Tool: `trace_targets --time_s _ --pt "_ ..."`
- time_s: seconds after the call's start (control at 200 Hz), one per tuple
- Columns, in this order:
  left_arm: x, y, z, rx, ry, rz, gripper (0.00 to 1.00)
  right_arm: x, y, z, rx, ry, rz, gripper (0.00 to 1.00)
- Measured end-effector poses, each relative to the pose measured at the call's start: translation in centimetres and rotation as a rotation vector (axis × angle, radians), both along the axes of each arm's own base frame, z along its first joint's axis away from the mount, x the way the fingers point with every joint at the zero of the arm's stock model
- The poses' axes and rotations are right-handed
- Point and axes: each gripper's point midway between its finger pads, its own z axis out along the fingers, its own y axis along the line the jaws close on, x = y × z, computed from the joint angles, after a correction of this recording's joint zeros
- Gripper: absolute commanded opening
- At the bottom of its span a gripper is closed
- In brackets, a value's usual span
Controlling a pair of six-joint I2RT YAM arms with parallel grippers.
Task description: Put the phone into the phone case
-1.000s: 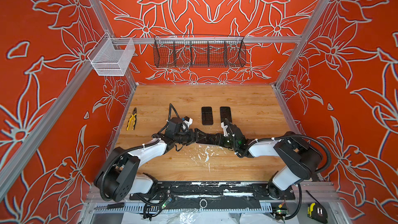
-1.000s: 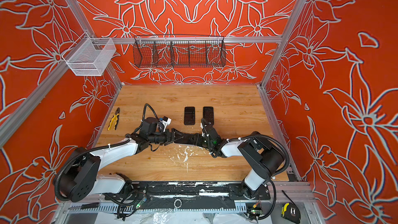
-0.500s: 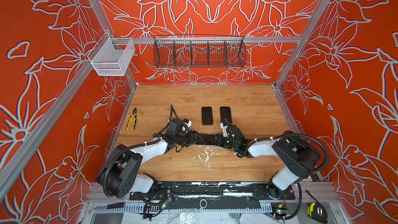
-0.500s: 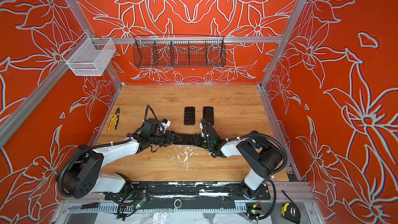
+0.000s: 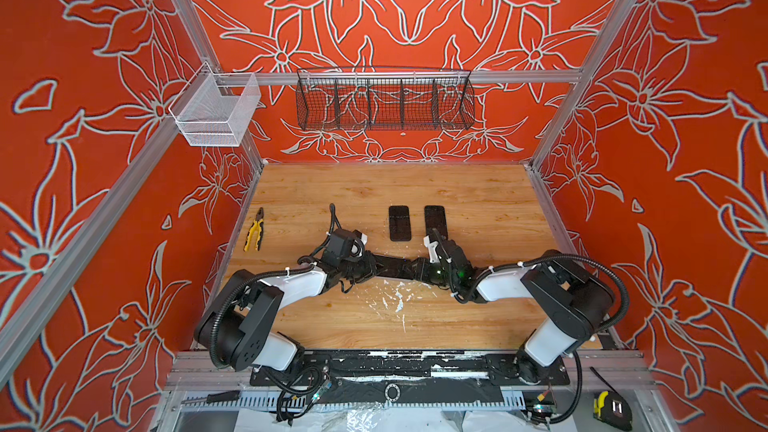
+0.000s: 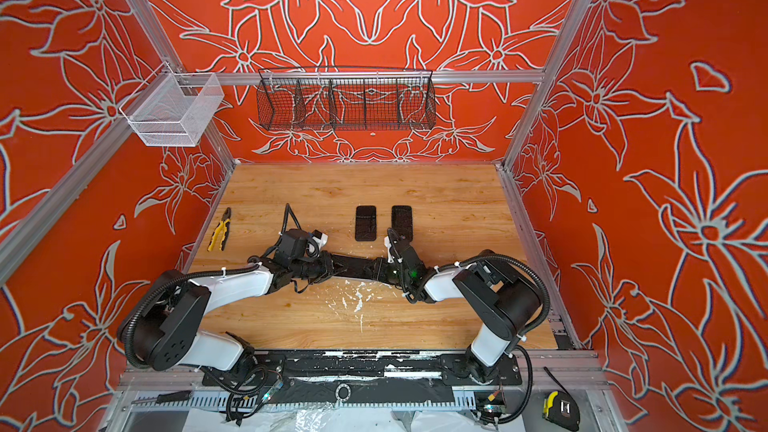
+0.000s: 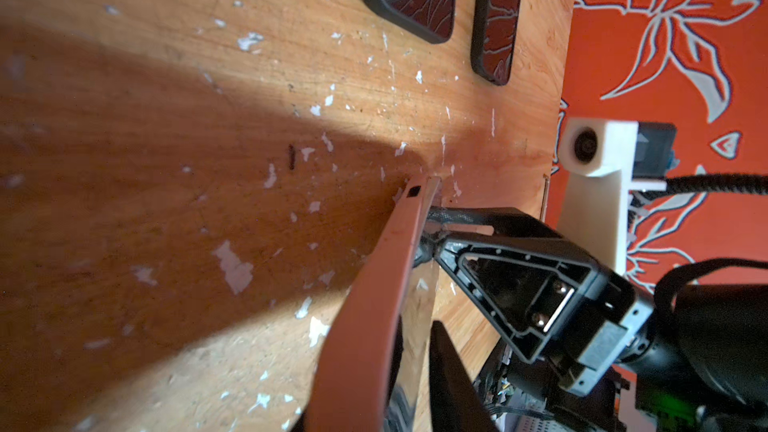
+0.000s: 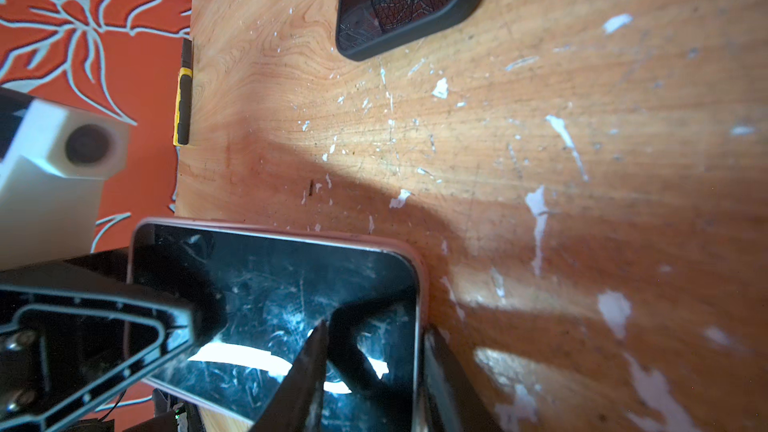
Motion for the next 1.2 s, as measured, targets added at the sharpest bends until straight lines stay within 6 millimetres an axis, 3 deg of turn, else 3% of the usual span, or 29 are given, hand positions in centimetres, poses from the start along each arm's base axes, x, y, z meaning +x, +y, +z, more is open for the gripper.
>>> trace_targets --time_s 0.175,0.39,0.555,0.721,0.821,1.091,1.196 --pt "0.1 0.0 -0.6 0.001 0.016 0.009 0.20 0.1 0.1 -0.1 0.006 0.000 0.001 0.32" --pt "0.8 -0.5 0.6 -0.046 -0.017 0.014 0.09 0.3 0.1 0.2 0.014 -0.006 -0.008 0.33" --pt "0.9 -0.6 1.2 -0.050 -0.036 0.012 0.01 0.2 0.0 0.6 0.010 -0.001 -0.006 0.42" --pt "0.7 -0.7 2.2 -0.048 -0.053 0.011 0.00 -1.6 -0.9 1.2 -0.013 0.062 0.023 0.49" --pt "1.2 -1.0 4.2 -0.061 -0.090 0.004 0.00 -1.7 -2.0 4.0 0.011 0.043 0.017 0.51" --pt "3.6 -2.3 13.4 -0.150 -0.267 -0.005 0.00 -0.1 -6.7 14.9 0.078 -0.157 -0.072 0.55" --pt "4.1 -2.6 16.0 -0.202 -0.291 -0.001 0.00 -0.2 -8.5 17.8 0.112 -0.218 -0.105 0.60"
